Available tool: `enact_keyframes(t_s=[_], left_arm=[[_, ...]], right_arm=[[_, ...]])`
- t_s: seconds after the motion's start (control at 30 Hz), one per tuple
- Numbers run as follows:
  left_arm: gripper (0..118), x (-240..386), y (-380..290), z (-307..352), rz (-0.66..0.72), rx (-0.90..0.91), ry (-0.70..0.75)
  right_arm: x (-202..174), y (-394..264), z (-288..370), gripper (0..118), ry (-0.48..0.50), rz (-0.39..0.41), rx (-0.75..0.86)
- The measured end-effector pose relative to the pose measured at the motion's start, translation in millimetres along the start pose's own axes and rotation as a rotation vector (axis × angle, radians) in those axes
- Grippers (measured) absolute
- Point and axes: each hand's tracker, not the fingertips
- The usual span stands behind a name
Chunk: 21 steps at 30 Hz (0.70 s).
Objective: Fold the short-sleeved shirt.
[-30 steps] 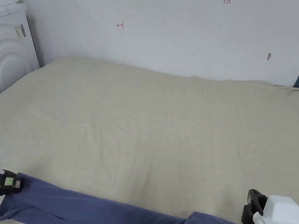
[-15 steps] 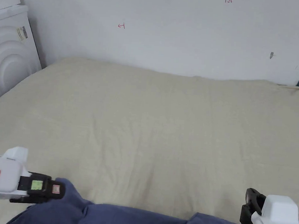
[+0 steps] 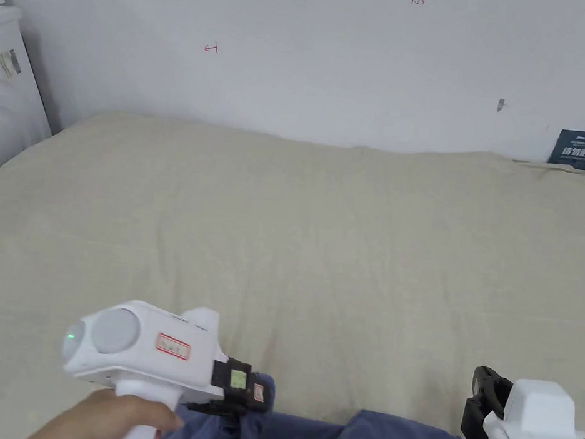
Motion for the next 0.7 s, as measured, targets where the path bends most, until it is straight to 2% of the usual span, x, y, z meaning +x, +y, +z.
enact_keyframes(t_s=[0.23, 0.4, 0.53, 0.6, 0.63, 0.7], left_arm=[[2, -2, -5, -84, 0.014, -0.05, 0.073], [6, -5, -6, -99, 0.039, -0.041, 0.1], [28, -9, -5, -87, 0.05, -0.02, 0.07], [61, -12, -5, -74, 0.03, 0.009, 0.055], [69, -14, -5, -63, 0.012, 0.037, 0.05], [70, -17, -8, -42, -0.015, 0.102, 0.057]], right_arm=[[8, -2, 6, 0, -0.028, -0.005, -0.008], [10, -4, 8, 0, -0.034, -0.002, -0.013], [9, -5, 7, 0, -0.03, 0.001, -0.018], [8, -6, 7, 0, -0.027, 0.001, -0.02], [7, -6, 6, 0, -0.025, 0.002, -0.022], [5, -7, 6, 0, -0.021, 0.002, -0.023]])
